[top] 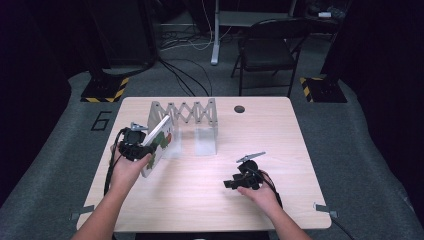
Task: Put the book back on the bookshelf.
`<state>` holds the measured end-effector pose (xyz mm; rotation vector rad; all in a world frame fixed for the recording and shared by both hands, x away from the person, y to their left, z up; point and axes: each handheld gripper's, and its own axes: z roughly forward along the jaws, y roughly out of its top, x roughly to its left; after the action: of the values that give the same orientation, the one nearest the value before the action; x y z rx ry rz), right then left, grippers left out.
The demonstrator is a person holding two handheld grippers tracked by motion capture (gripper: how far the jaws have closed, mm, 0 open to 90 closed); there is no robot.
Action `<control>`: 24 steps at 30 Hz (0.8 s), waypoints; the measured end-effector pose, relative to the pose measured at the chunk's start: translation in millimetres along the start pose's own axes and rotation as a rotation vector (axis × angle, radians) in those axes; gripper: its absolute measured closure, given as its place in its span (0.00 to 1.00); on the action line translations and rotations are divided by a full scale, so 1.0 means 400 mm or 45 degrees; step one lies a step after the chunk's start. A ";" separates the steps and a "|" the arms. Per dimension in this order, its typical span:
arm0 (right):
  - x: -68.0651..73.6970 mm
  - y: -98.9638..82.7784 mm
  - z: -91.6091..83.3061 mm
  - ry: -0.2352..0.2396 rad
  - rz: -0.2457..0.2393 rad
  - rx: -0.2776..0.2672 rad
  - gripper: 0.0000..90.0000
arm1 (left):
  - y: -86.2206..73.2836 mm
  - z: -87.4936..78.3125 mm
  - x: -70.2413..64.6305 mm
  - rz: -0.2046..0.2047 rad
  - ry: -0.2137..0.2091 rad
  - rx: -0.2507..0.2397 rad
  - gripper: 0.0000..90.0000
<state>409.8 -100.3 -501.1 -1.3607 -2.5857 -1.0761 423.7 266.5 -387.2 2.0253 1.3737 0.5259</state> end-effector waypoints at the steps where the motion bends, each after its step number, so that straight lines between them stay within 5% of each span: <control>1: 0.000 0.000 0.000 0.001 -0.001 0.000 0.50 | 0.002 0.002 0.001 -0.004 -0.001 0.000 0.84; 11: 0.000 0.000 0.002 0.000 -0.005 0.005 0.50 | 0.025 0.024 0.005 -0.053 0.018 0.003 0.84; 24: 0.000 0.001 0.004 0.002 -0.011 0.005 0.50 | 0.044 0.059 0.000 -0.051 0.080 0.021 0.84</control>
<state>410.5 -99.4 -502.0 -1.3488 -2.5934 -1.0724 450.6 255.4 -392.2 2.0054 1.4569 0.5672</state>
